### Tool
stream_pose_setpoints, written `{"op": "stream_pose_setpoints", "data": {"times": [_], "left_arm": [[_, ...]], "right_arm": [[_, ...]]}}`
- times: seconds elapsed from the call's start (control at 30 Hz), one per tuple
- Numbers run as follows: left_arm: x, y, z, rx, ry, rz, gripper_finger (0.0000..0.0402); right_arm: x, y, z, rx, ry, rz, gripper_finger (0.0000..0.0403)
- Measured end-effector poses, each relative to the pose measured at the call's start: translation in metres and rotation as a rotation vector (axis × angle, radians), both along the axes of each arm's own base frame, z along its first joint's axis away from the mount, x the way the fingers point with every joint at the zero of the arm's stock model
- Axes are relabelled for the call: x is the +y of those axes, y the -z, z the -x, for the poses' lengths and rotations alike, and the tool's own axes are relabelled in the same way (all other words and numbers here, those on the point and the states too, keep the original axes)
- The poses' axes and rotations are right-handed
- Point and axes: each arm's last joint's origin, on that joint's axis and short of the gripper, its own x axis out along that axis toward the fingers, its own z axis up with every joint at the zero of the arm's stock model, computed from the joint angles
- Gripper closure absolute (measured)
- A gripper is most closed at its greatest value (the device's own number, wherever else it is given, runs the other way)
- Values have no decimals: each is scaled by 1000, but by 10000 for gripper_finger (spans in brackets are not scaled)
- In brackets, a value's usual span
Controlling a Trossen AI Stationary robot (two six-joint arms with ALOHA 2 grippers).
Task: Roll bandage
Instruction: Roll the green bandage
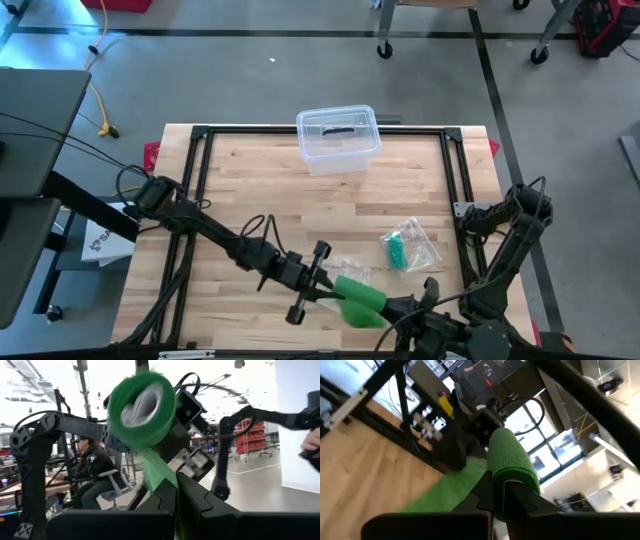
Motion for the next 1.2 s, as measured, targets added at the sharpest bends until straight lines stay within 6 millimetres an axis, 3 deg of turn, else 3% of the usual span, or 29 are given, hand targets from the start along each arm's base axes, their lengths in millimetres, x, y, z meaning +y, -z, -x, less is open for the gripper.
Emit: {"op": "stream_pose_setpoints", "data": {"times": [0.27, 0.5, 0.67, 0.83, 0.97, 1.07, 1.2], "left_arm": [[-7, -13, 13, 61, -1, -2, 391], [5, -10, 9, 215, 111, 34, 301], [8, -9, 13, 289, 28, -84, 259], [4, -31, 36, 272, -181, -180, 257], [-18, -45, 55, 147, -186, -268, 263], [-26, -50, 61, 99, -209, -224, 266], [-21, -52, 58, 114, -245, -118, 268]], "right_arm": [[0, 1, 0, 15, 1, 34, 394], [0, 2, 0, 7, -5, 2, 394], [1, 2, 1, -4, -11, -27, 394], [3, 2, 4, -5, -22, -31, 394], [3, 2, 4, -7, -27, -37, 394], [4, 2, 2, -10, -84, -54, 394], [4, 2, -1, -9, -137, -55, 394]]}}
